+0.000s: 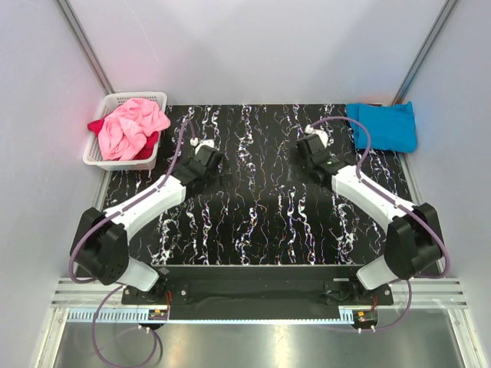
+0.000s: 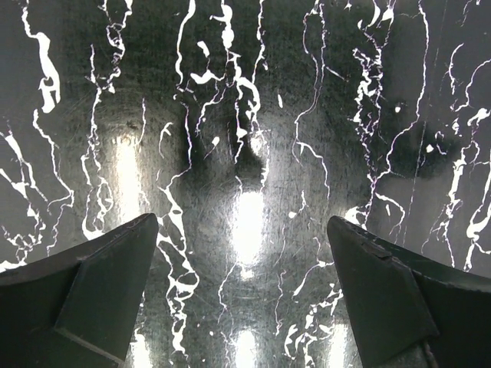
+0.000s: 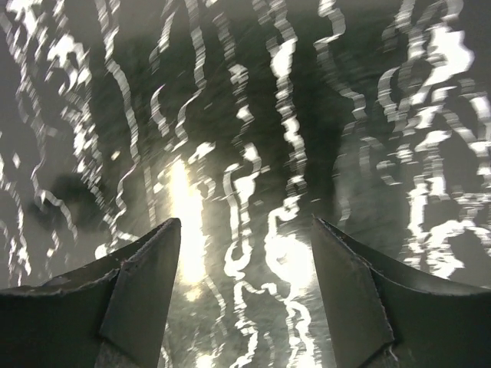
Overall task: Fold and stack the t-shirts
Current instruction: Reset both grippers
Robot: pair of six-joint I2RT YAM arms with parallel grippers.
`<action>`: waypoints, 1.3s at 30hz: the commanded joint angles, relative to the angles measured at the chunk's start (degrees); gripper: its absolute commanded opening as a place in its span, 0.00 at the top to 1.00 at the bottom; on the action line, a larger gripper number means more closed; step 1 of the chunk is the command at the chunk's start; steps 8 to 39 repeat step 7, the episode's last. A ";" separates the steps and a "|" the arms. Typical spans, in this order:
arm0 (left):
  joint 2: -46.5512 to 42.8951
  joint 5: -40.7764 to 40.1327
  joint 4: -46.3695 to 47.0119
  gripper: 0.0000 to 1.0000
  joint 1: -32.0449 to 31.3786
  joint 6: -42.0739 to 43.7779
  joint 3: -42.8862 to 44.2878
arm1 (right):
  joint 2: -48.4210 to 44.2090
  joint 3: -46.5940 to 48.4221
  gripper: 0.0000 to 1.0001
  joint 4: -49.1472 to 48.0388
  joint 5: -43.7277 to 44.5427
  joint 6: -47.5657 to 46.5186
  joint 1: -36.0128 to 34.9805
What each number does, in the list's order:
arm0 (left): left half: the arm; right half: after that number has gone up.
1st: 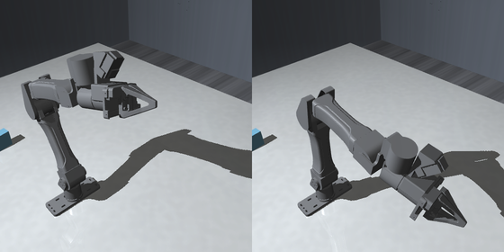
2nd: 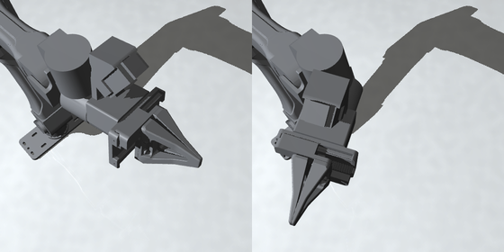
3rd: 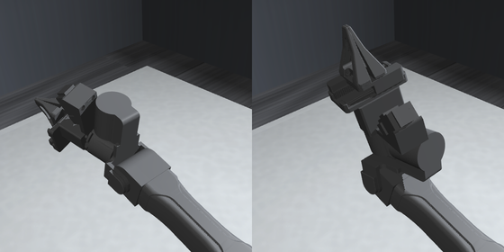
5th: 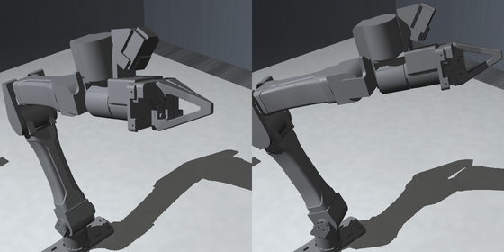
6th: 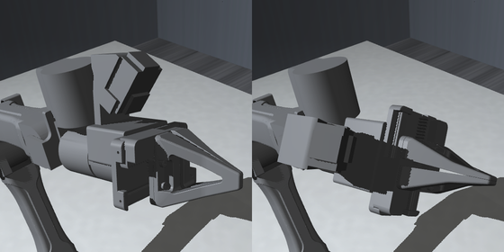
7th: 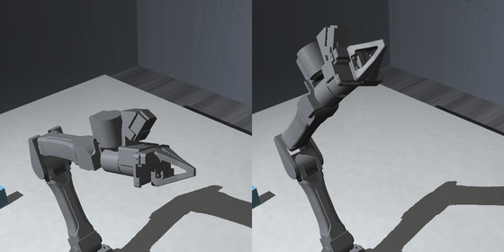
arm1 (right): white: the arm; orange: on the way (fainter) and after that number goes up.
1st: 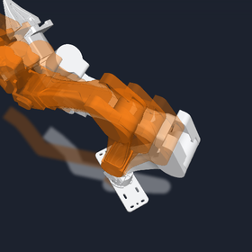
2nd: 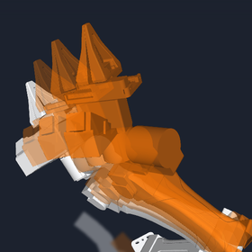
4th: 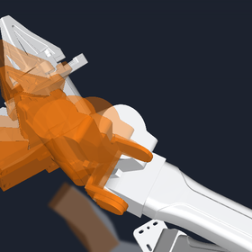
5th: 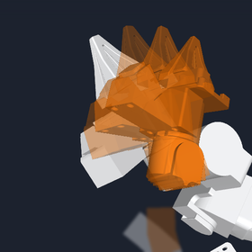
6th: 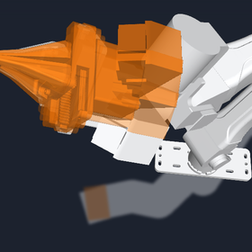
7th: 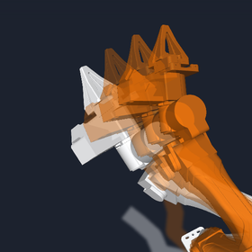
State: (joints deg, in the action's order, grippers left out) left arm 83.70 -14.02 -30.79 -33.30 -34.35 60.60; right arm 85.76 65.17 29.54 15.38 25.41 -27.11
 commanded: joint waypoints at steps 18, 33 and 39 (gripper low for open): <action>-4.51 -1.62 0.55 0.01 -0.36 -0.10 -1.97 | 3.19 1.02 0.26 -1.33 3.17 4.38 -8.74; -4.51 -1.62 0.55 0.01 -0.36 -0.10 -1.97 | 3.19 1.02 0.26 -1.33 3.17 4.38 -8.74; -4.51 -1.62 0.55 0.01 -0.36 -0.10 -1.97 | 3.19 1.02 0.26 -1.33 3.17 4.38 -8.74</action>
